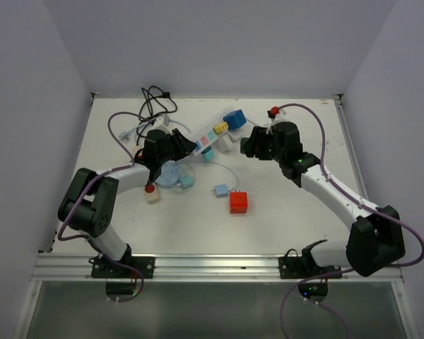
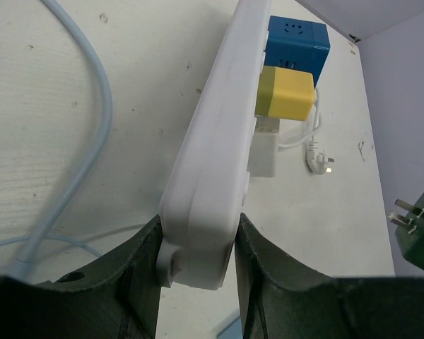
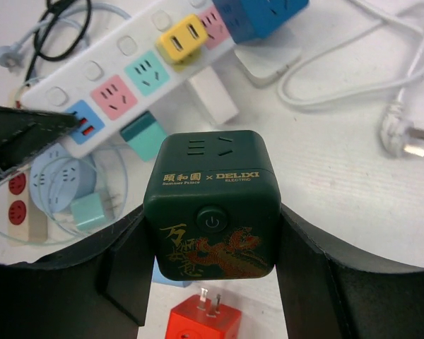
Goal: Pull the plug off the socket
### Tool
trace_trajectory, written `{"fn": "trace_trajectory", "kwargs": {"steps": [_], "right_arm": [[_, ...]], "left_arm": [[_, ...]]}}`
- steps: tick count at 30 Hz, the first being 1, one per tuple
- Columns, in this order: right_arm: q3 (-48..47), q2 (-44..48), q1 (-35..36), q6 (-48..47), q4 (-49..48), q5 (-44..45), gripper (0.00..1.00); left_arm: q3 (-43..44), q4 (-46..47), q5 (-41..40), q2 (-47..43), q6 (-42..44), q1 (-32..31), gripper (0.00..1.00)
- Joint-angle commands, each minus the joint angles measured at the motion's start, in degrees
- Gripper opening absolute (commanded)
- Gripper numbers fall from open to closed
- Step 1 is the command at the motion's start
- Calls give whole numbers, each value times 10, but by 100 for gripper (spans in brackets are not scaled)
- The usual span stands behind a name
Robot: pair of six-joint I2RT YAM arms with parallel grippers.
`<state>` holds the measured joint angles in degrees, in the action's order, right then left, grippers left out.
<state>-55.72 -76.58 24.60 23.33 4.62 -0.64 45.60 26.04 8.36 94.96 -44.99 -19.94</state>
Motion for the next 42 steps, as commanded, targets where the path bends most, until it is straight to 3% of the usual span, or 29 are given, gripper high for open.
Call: {"fn": "trace_trajectory", "kwargs": {"steps": [1,11,16,18,22,25,30,37,42], "right_arm": [[26,27,-9,43,37,27,2],[160,25,-25,134,-43,-71,36],[173,29,-35,158,-52,-98,74],[177,50,-41,166,-48,-98,84],[170,85,-73,182,-15,-111,95],[173,104,-90,206,-29,-124,93],[185,79,-114,255,-114,-172,75],[202,-59,-131,384,-352,-237,71],[177,-156,-131,414,-408,-231,68]], "left_arm": [[18,-53,-12,6,17,2,0],[38,-73,21,-4,-2,3,0],[44,-76,37,-7,-13,3,0],[45,-79,43,-7,-18,3,0],[41,-80,66,-2,-34,10,0],[30,-70,89,-4,-51,21,0],[13,-53,131,-7,-89,38,0],[-12,-25,190,-5,-155,63,0],[-16,-27,205,-9,-164,75,0]]}}
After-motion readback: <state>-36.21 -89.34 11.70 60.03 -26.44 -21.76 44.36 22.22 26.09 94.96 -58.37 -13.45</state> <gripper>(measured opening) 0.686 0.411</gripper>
